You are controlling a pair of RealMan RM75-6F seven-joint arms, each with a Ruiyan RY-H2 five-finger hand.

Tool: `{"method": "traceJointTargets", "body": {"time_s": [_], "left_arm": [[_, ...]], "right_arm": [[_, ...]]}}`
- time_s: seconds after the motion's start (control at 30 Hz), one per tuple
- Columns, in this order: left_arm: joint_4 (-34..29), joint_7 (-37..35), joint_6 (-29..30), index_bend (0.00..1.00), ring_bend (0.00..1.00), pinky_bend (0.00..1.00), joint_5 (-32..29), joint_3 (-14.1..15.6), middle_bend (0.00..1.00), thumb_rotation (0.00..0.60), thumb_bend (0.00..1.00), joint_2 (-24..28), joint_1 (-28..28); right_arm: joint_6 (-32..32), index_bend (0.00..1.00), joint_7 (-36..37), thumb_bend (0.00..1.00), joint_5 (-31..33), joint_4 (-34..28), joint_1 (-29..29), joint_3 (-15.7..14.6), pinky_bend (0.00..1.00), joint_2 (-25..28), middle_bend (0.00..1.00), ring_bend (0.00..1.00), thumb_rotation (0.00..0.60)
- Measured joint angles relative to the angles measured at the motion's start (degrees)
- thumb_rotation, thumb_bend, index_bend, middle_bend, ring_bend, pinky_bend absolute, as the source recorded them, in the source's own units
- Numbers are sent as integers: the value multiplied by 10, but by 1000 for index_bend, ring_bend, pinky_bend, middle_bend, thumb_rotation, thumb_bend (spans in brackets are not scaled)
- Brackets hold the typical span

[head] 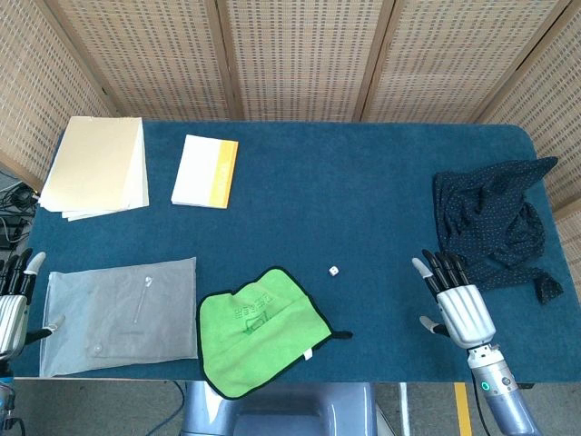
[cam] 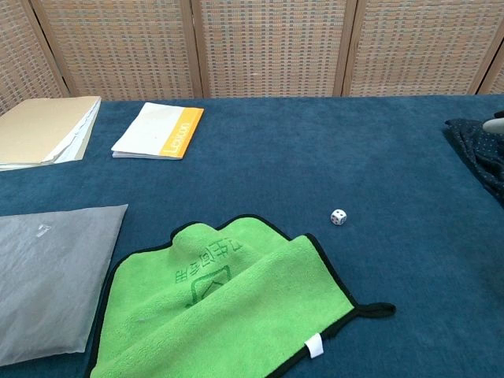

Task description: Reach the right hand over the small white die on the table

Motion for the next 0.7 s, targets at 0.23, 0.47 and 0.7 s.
{"method": "traceJointTargets", "body": {"time_s": [0.23,0.47,0.7], "left_arm": [[0,-2,1,0,0,0,-1,-1,0,600,0,1,1],[-3,-4,3,0,0,0,1,-1,0,600,0,3,2],[1,-7,-3,0,0,0,0,-1,0,600,0,2,0]], "right_arm": [[-3,24,0,229,-3,-2,1,1,0,-1,0,0,600],[-12,70,4,229,-3,-9,9,7,0,-2,0,0,600],[-34,274,1,228,-17,-26,45,26,0,-7,3,0,600]]}}
